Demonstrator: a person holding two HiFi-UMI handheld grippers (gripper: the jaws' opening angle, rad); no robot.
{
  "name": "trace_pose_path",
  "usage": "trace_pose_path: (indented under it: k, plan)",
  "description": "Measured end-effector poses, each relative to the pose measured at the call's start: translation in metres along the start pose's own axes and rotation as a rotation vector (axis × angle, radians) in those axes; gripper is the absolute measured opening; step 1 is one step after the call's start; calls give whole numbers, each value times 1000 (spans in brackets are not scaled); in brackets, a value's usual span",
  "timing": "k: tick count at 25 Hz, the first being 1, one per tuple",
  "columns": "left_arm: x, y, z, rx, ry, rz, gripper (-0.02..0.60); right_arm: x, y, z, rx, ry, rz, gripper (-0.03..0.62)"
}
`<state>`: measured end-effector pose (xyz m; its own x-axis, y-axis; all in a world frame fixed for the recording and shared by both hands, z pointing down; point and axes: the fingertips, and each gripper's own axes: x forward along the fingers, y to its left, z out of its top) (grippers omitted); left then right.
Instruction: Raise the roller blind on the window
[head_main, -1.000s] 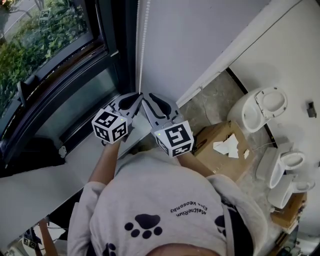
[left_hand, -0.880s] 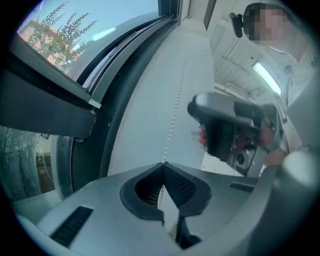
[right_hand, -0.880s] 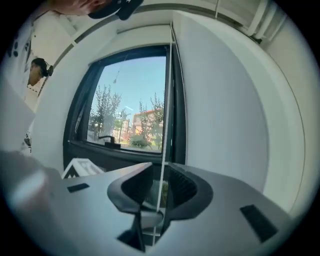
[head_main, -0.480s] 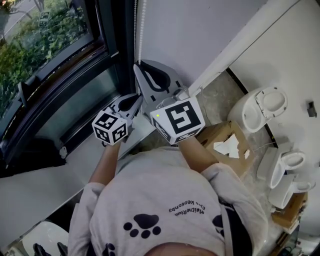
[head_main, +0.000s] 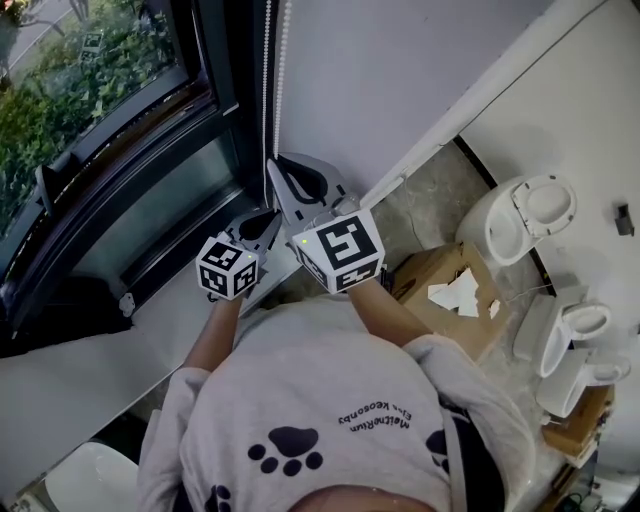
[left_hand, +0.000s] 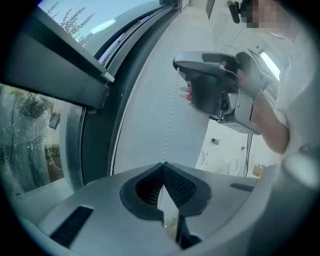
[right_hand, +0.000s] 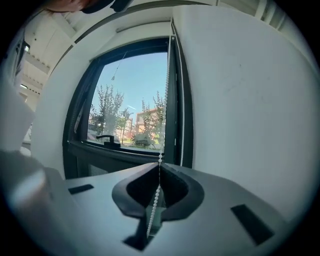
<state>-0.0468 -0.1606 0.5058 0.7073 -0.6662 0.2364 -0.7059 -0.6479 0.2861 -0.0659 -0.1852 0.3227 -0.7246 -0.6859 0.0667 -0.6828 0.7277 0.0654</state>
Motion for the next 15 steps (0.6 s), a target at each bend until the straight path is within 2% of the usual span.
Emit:
trace_pose_path:
  k: [7, 10, 14, 15]
  plan:
    - [4, -1, -59, -37, 124, 5, 9, 2, 4, -60, 12, 107, -6, 9]
    - [2, 5, -68, -59, 118, 31, 9, 1, 1, -71, 29, 118, -14, 9]
    - [-1, 10, -64, -2, 113, 55, 11, 2, -1, -71, 32, 115, -21, 9]
    - [-2, 9, -62, 2, 107, 53, 66, 2, -1, -71, 32, 115, -22, 9]
